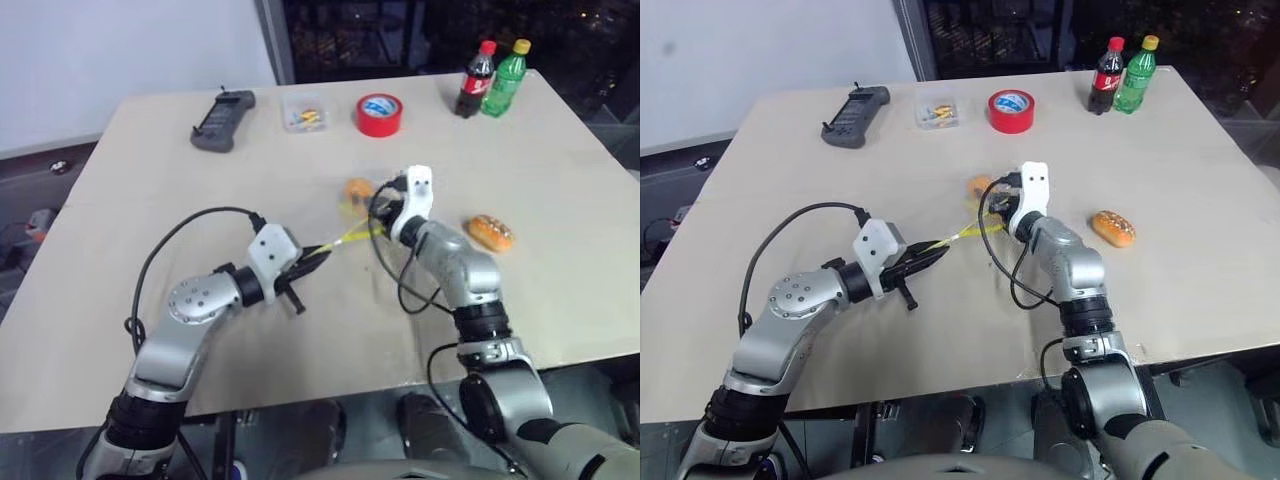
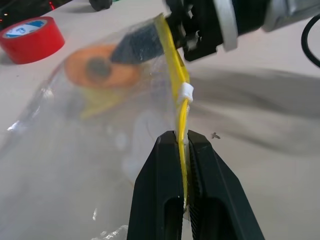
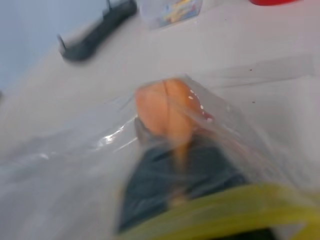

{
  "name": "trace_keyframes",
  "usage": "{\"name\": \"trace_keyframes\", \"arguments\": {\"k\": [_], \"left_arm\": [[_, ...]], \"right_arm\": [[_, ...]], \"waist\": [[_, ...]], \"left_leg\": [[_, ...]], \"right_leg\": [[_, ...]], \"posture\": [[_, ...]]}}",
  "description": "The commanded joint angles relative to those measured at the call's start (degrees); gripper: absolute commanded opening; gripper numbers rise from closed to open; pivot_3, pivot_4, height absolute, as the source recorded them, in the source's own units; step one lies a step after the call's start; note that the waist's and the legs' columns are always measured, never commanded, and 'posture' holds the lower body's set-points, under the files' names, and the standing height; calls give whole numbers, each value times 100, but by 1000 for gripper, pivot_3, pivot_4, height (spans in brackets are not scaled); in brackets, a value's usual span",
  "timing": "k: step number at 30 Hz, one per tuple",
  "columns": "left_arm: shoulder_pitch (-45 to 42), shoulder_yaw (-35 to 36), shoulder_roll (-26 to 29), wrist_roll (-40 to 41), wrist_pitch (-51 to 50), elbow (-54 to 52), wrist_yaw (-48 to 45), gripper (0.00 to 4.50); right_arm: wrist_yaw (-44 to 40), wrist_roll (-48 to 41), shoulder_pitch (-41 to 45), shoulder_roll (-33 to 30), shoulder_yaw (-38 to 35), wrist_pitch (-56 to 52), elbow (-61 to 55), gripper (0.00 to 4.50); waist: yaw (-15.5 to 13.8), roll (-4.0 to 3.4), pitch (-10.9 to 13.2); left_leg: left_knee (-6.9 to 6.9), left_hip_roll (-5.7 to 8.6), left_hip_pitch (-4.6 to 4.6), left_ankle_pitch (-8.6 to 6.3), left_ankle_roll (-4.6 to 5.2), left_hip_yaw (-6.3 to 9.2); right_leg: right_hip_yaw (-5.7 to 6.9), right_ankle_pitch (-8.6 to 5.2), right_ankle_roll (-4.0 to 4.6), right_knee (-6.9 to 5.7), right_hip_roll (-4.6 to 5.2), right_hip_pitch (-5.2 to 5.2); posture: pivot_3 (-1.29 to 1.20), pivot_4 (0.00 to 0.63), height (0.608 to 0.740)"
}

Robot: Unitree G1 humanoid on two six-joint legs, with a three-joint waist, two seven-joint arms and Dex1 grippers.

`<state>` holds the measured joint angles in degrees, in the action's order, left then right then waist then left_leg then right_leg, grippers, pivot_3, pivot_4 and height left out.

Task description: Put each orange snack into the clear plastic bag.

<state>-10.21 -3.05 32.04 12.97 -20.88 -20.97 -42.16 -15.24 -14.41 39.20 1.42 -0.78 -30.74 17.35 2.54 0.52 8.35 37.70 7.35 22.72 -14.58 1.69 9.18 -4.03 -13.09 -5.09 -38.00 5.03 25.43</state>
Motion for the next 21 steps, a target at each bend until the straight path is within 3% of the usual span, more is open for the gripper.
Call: {"name": "trace_keyframes", "arguments": {"k": [1,11,12,16,17,21], "left_arm": [[-272,85,-68,-162,183,296,234,0],[-863,-21,-418,-503,397,1035,625,0],[-894,-45,-450,-517,417,1065,626,0],[-980,-77,-522,-536,493,1178,607,0],[-1018,-79,-532,-535,508,1216,605,0],[-1068,-109,-550,-524,578,1300,599,0]], "right_arm": [[-252,347,25,-307,312,508,-223,2411],[-1424,-303,-998,-1814,376,-614,-3173,2411],[-1398,-341,-1053,-1885,333,-685,-3307,2909],[-1269,-288,-1312,-2193,226,-878,-3788,4207],[-1262,-145,-1479,-2493,81,-889,-3905,4380],[-1170,618,-2095,-3690,-247,-463,-3608,4380]], "waist": [[-2,0,0],[-7,0,0],[-8,0,0],[-24,1,0],[-36,1,0],[-188,4,0]], "left_leg": [[0,0,0,0,0,0],[0,1,6,0,0,8],[1,0,4,0,0,6],[0,-2,2,0,0,5],[0,-1,3,0,0,5],[7,12,11,-2,4,4]], "right_leg": [[0,0,0,0,0,0],[4,0,0,4,1,0],[3,0,0,3,1,0],[2,0,0,0,2,0],[2,0,0,0,2,-1],[5,0,-1,9,15,-2]], "posture": [[0,150,740],[0,150,740],[0,150,740],[0,150,740],[0,150,740],[0,150,740]]}}
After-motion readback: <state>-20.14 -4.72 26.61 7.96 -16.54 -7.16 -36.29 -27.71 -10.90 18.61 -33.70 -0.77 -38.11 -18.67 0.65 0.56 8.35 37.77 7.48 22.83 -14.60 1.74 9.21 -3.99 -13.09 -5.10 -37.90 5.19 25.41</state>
